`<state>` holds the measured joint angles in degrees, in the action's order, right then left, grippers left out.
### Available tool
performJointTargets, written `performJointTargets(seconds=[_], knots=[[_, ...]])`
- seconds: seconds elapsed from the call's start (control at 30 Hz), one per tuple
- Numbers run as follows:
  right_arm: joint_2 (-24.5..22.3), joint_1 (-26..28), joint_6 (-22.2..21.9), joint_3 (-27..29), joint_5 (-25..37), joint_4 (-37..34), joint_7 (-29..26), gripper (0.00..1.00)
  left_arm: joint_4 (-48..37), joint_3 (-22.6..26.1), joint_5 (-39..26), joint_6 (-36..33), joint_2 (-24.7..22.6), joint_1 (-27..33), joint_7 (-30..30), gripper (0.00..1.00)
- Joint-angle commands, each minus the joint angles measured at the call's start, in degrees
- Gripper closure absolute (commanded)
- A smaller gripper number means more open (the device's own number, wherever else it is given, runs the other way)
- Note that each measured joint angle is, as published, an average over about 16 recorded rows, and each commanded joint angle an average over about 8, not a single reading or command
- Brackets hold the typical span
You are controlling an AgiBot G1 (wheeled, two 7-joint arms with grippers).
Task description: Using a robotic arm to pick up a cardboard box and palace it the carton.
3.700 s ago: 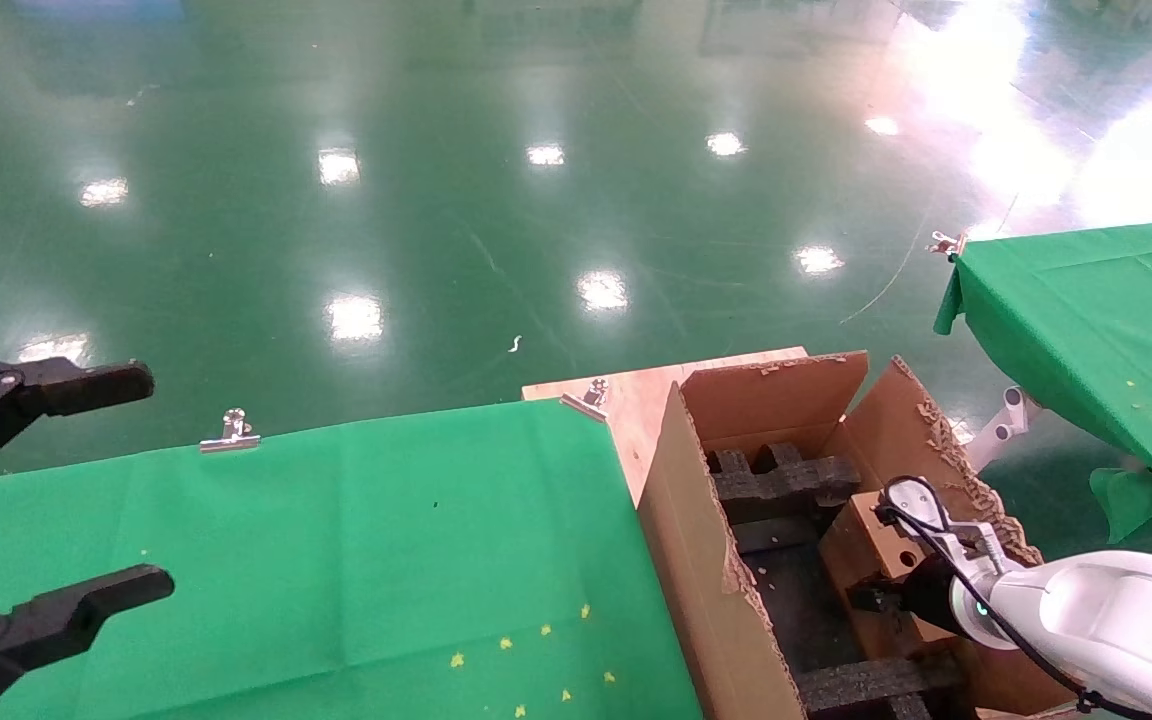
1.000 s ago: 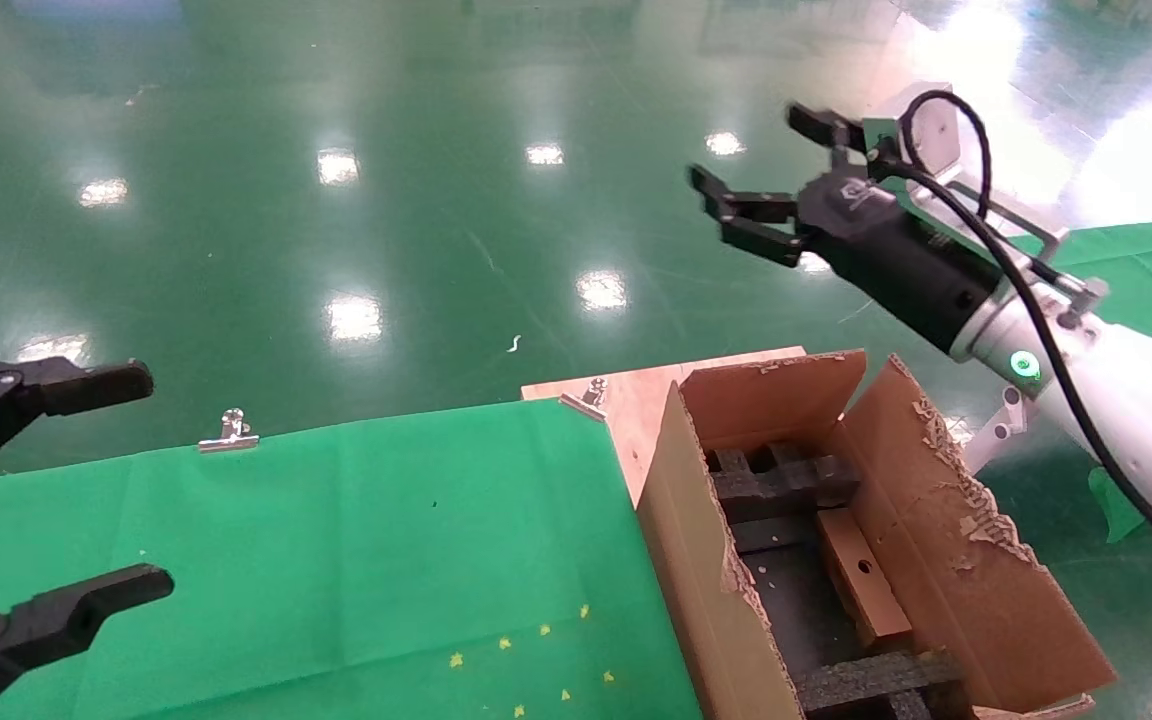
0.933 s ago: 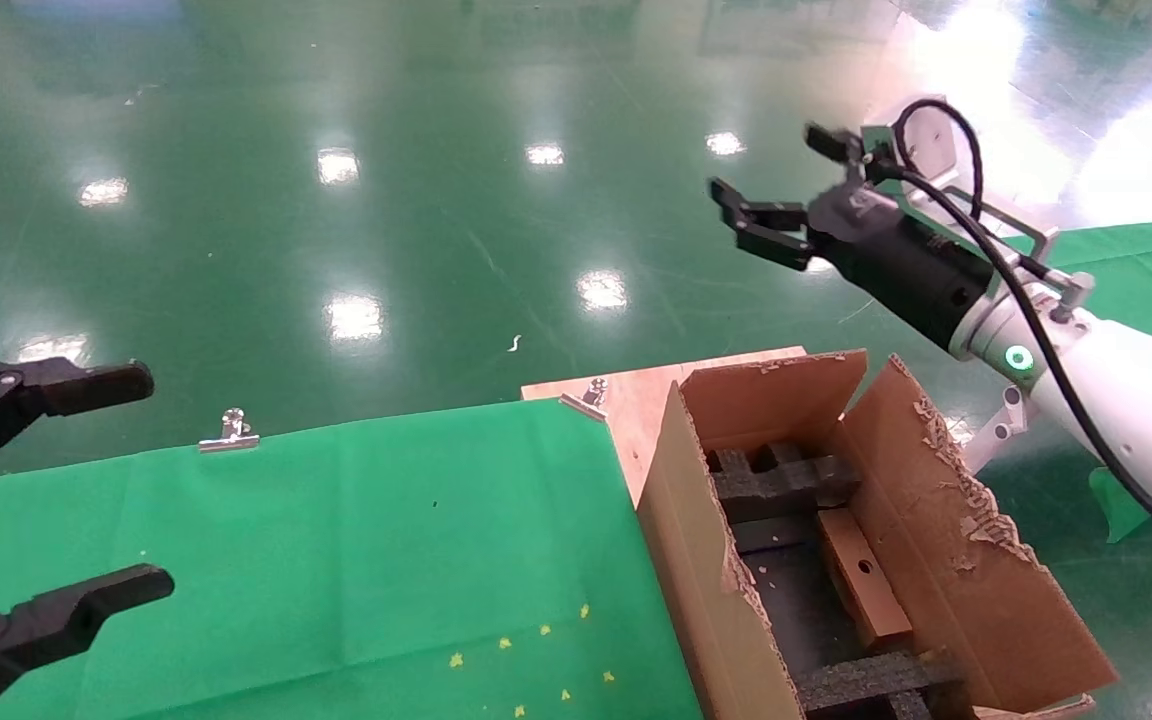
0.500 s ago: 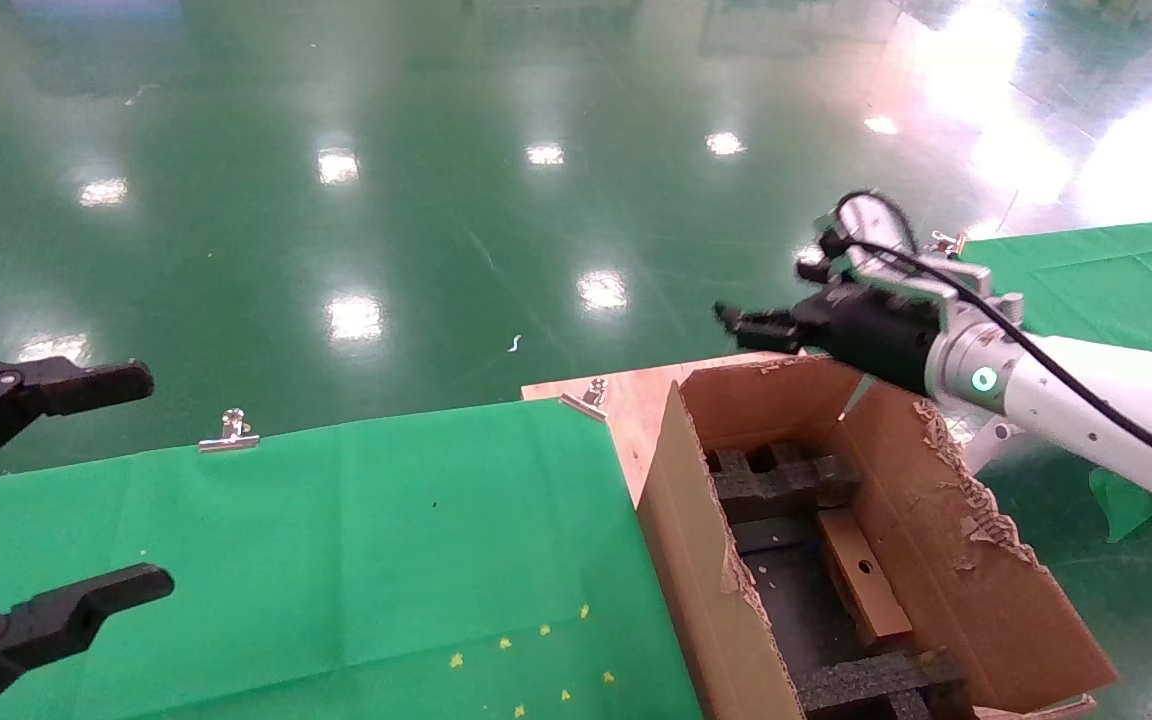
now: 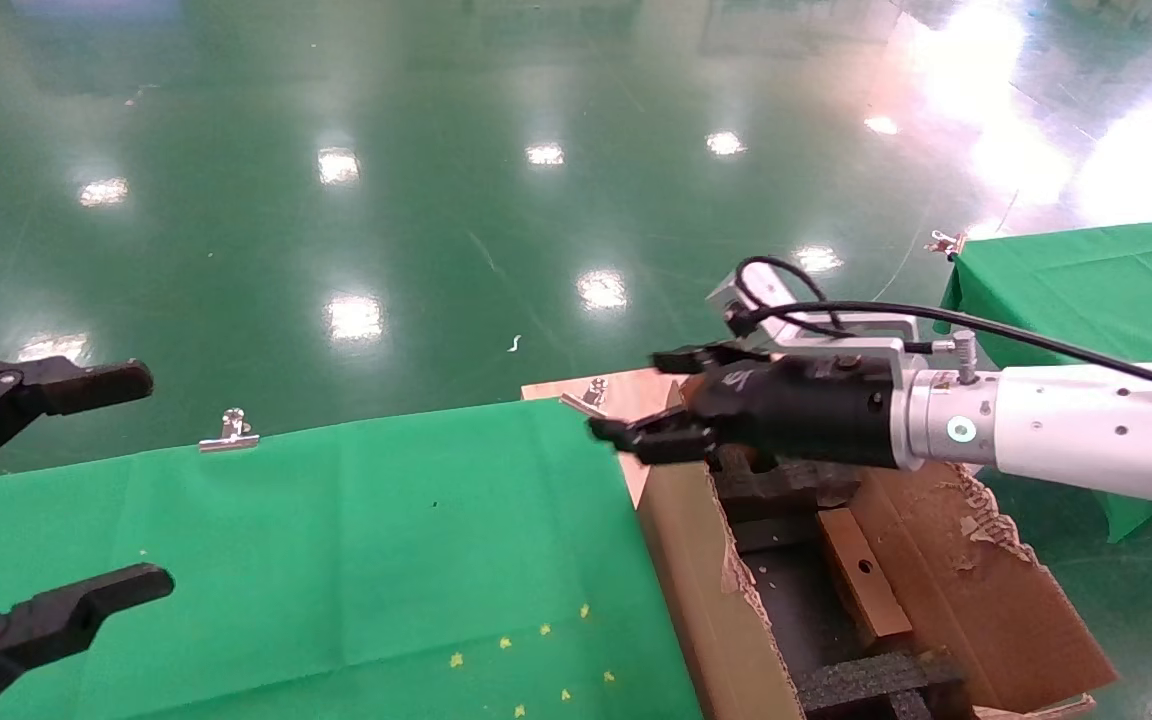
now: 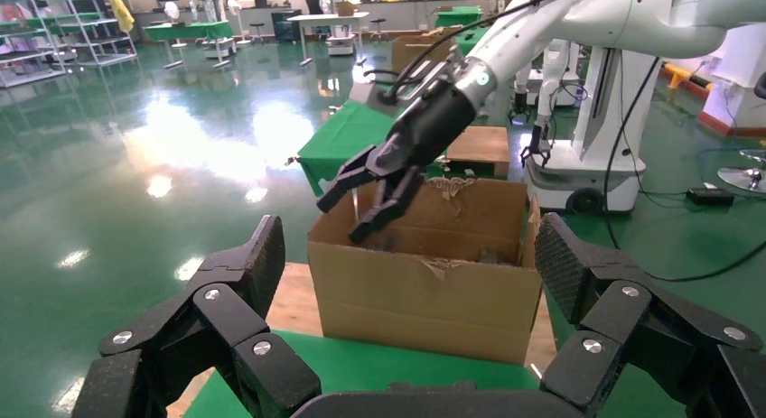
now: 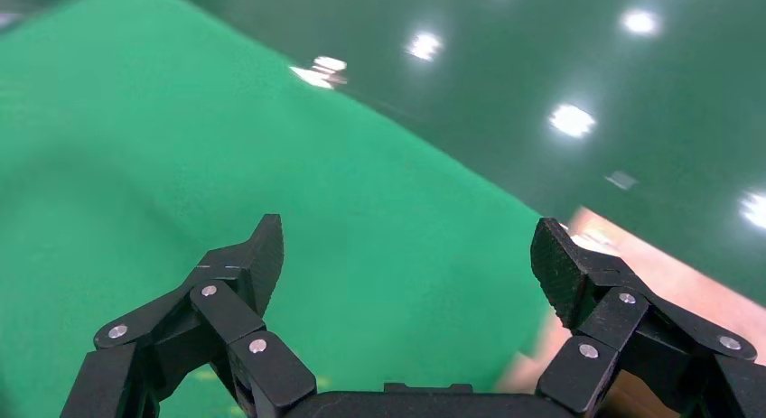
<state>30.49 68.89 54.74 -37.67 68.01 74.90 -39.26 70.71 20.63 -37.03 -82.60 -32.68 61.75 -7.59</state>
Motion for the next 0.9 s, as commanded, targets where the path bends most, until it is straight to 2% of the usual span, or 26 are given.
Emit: performJointTargets(seconds=[0.03,0.37,0.53,0.7,0.9], knots=[[0.6,-0.9,3.9,2.7,-3.3,-0.2,3.6,0.00,0.0,0.0,0.0,0.0,0.0,0.0,0.0,0.00],[3.4,-5.5,23.4,16.4,-19.8,-1.0,21.6,0.00,0.0,0.0,0.0,0.0,0.0,0.0,0.0,0.00],[4.5,-7.3,30.9,21.7,-26.2,-1.3,28.1,0.00,0.0,0.0,0.0,0.0,0.0,0.0,0.0,0.00],[5.0,-8.1,34.3,24.1,-29.2,-1.5,30.3,0.00,0.0,0.0,0.0,0.0,0.0,0.0,0.0,0.00],[4.9,-7.9,33.1,23.2,-28.1,-1.4,29.4,0.00,0.0,0.0,0.0,0.0,0.0,0.0,0.0,0.00]])
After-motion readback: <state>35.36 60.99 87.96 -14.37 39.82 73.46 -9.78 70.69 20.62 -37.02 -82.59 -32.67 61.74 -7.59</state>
